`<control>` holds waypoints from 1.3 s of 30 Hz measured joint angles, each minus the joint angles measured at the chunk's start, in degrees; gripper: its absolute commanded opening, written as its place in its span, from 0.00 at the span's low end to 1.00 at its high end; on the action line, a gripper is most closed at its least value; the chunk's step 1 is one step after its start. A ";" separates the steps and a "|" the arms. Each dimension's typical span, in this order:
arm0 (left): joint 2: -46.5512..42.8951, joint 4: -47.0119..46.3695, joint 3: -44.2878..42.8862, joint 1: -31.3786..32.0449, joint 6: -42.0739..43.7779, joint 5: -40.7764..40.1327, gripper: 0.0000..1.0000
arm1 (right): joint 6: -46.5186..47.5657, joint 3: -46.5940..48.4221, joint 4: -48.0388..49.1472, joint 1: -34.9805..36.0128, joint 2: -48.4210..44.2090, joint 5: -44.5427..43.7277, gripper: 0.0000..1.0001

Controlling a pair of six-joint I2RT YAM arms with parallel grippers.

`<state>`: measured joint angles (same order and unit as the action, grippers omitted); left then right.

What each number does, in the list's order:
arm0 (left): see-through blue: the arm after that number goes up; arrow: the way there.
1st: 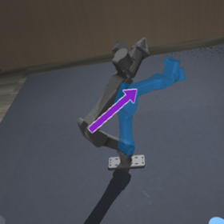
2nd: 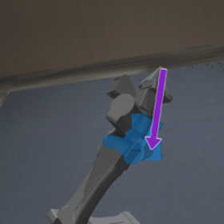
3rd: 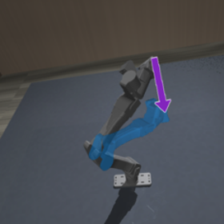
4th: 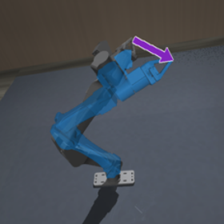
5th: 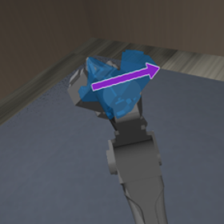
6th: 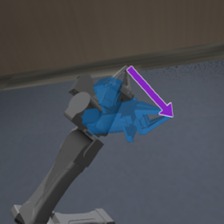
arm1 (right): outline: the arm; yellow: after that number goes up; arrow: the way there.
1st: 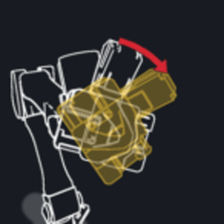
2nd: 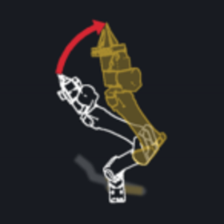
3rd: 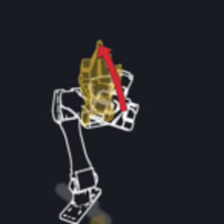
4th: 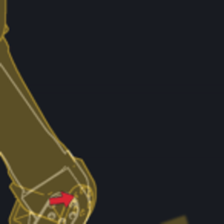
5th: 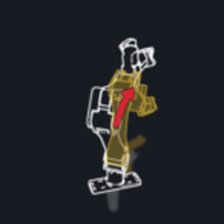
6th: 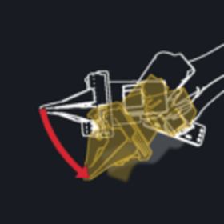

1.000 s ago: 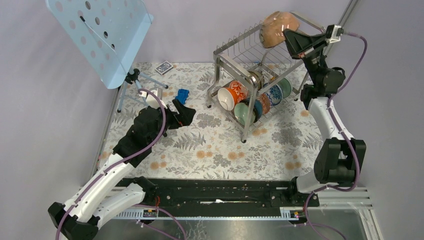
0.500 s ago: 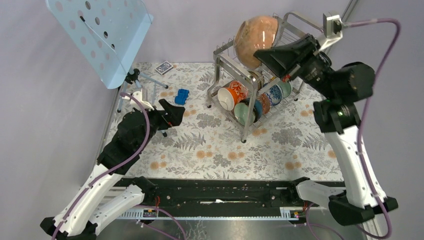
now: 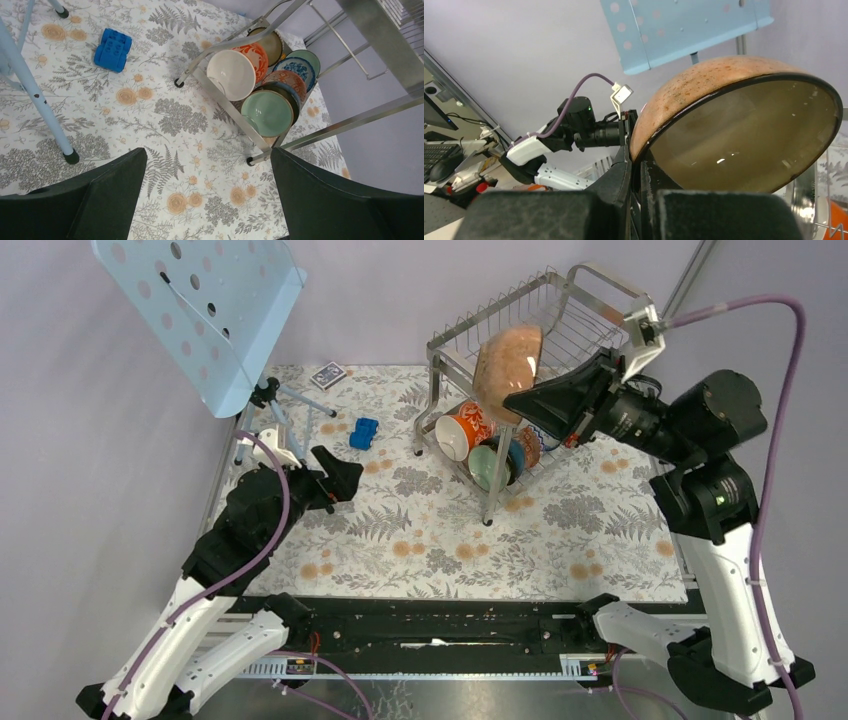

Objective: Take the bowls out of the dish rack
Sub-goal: Place the bowl at the center of the board.

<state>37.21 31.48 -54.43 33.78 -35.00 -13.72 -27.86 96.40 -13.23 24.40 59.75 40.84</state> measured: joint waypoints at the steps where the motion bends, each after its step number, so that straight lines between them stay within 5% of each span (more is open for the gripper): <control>1: 0.00 0.52 0.00 0.00 -0.02 0.00 0.99 | 0.15 0.37 -0.68 0.17 0.70 0.37 0.00; 8: -0.13 3.13 -0.33 0.00 -0.57 -0.07 0.99 | 4.83 5.70 -7.39 8.46 7.26 -1.68 0.00; 13: -0.74 3.69 -0.33 0.00 -0.61 -0.26 0.99 | 15.43 11.63 -15.82 29.88 13.73 -14.49 0.00; 18: -1.22 4.22 -0.42 0.00 -0.55 -1.07 0.99 | 22.05 11.04 -20.50 42.40 17.09 -25.03 0.00; 24: -2.27 6.47 -0.72 0.00 -0.72 -4.00 0.99 | 28.06 -3.98 -19.32 50.69 14.88 -41.44 0.00; 32: -3.85 7.37 1.64 0.00 -2.99 -7.04 0.99 | 28.81 -26.32 -19.67 53.24 12.70 -55.10 0.00; 39: -0.57 7.30 6.78 0.00 -7.19 -6.29 0.99 | 28.00 -32.79 -20.52 56.57 11.02 -62.88 0.00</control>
<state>36.64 38.79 -47.66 33.78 -42.19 -20.01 0.14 63.61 -33.76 80.97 70.76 -22.04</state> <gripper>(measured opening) 0.989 0.055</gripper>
